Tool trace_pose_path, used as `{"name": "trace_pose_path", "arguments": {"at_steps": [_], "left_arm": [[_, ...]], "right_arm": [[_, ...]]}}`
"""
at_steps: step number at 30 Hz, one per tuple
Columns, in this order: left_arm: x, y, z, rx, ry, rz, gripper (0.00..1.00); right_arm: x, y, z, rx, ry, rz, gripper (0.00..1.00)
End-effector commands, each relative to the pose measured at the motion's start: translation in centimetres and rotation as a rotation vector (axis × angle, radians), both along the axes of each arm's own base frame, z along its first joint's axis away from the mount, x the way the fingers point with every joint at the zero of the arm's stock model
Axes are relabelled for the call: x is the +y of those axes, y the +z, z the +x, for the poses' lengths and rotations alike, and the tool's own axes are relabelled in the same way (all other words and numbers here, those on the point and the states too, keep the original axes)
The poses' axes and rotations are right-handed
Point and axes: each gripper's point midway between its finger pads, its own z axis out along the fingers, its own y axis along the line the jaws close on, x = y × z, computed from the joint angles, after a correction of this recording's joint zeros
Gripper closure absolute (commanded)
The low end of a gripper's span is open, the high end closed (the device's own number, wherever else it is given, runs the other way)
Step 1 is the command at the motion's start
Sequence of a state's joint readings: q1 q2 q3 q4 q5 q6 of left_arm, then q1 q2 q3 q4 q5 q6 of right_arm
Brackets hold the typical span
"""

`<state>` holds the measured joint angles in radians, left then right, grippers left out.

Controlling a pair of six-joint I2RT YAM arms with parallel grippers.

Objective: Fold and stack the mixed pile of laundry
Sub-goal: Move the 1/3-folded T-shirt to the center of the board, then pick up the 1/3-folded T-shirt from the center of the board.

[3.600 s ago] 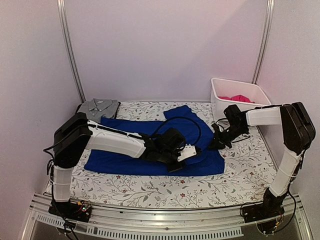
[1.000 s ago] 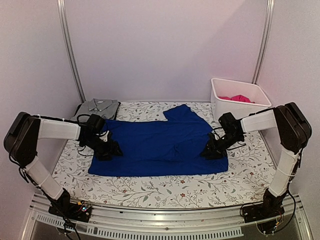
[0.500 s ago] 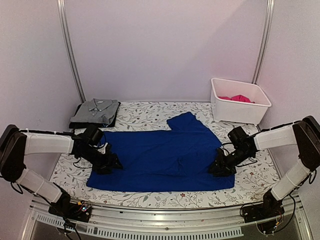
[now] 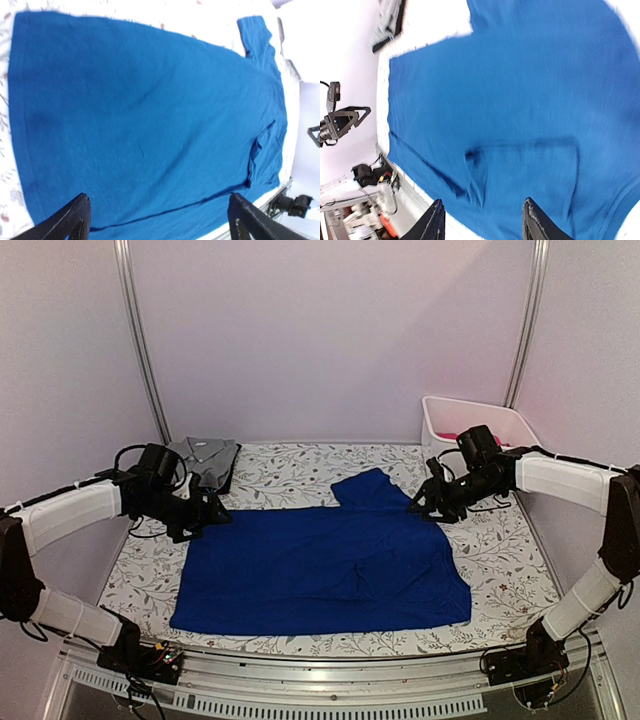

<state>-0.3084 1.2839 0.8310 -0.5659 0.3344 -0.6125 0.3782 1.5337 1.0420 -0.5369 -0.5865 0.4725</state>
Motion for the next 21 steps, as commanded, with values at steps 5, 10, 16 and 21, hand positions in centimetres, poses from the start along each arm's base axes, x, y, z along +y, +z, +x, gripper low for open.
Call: {"name": "trace_pose_path", "arguments": {"at_steps": [5,10,16,21], "left_arm": [[3.7,0.8,5.8,-0.088,0.053,0.05,0.06],[5.2,0.8,8.5,-0.096,0.091,0.056,0.09],[5.3,-0.4,9.9,-0.066,0.096,0.056,0.1],[5.4,-0.9,10.4,-0.065,0.109,0.057,0.11]], "right_arm": [[-0.4,1.5,12.5,-0.288,-0.014,-0.194,0.5],[0.5,-0.5,18.0,-0.318,0.01,-0.276,0.52],[0.9,-3.1,21.0,-0.331,0.034,-0.339,0.53],[0.4,-6.6,22.0,-0.314,0.064,-0.43,0.53]]}}
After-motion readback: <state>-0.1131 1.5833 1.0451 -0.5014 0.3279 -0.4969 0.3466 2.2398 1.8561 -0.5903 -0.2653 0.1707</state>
